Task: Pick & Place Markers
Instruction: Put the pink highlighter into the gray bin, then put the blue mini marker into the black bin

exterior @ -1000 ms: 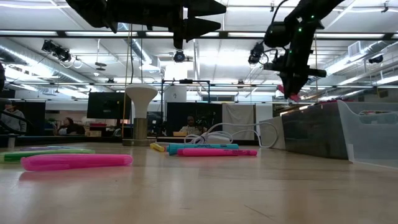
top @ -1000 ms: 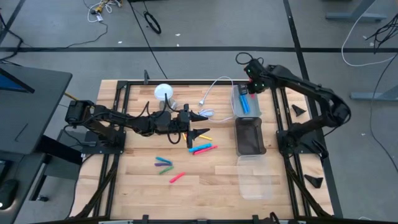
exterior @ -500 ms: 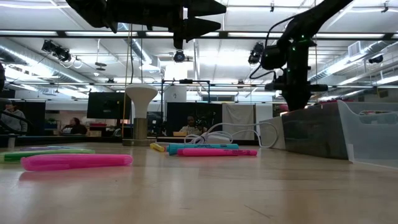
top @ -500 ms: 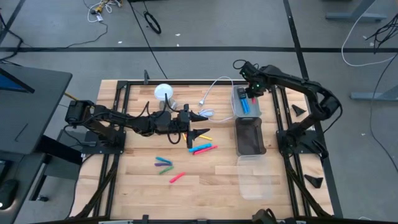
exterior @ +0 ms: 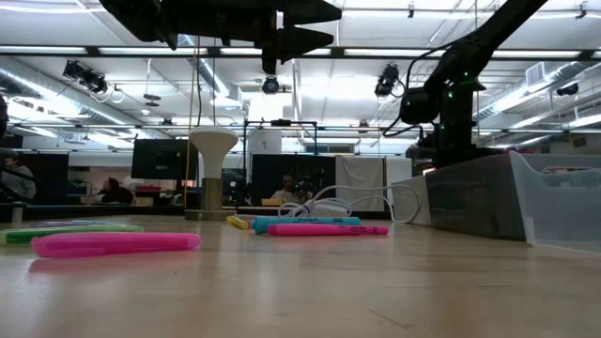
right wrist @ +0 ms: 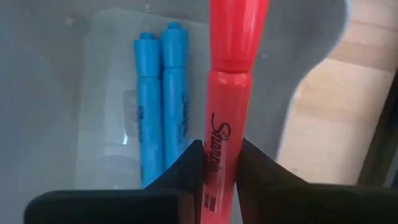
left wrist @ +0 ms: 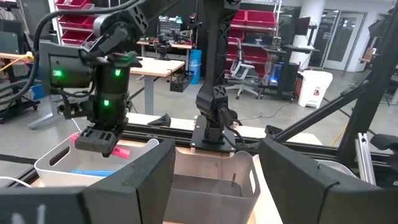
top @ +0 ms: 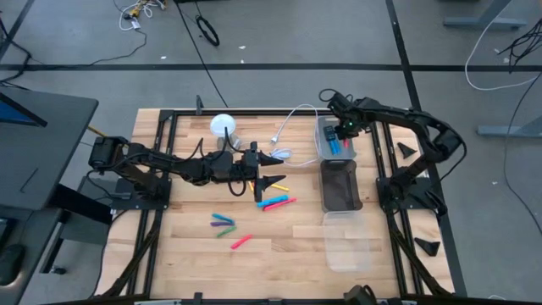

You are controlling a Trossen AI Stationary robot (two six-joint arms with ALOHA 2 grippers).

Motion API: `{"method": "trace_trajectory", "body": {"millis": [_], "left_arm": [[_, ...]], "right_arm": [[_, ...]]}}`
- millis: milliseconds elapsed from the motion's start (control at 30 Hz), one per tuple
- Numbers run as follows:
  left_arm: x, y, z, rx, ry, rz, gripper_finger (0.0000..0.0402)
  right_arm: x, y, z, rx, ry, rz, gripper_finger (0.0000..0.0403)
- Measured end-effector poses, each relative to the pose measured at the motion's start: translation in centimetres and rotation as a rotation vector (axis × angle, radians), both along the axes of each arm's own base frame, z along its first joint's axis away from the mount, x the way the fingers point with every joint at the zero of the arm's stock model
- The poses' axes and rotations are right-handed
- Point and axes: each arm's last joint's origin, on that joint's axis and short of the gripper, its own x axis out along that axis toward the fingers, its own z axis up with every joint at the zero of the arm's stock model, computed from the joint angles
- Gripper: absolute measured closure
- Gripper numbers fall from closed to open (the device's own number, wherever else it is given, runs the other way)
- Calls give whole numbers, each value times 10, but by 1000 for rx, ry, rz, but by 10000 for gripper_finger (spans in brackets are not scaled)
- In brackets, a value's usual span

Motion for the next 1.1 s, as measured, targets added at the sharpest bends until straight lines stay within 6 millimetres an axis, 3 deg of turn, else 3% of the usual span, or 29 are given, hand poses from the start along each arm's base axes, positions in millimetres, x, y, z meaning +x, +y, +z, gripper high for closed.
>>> {"method": "trace_trajectory", "body": {"millis": [333, 700, 867, 1100], "left_arm": [[0, 0, 0, -5, -1, -1, 163], [0, 0, -1, -23, 3, -22, 163], [0, 1, -1, -22, 4, -19, 163], [0, 1, -1, -22, 5, -19, 163]], "right_arm": [[5, -9, -28, 78, 16, 28, 327], [8, -12, -27, 43, -15, 34, 241], [10, -12, -27, 57, -50, 65, 229], [17, -15, -14, -63, -123, 113, 236]]}}
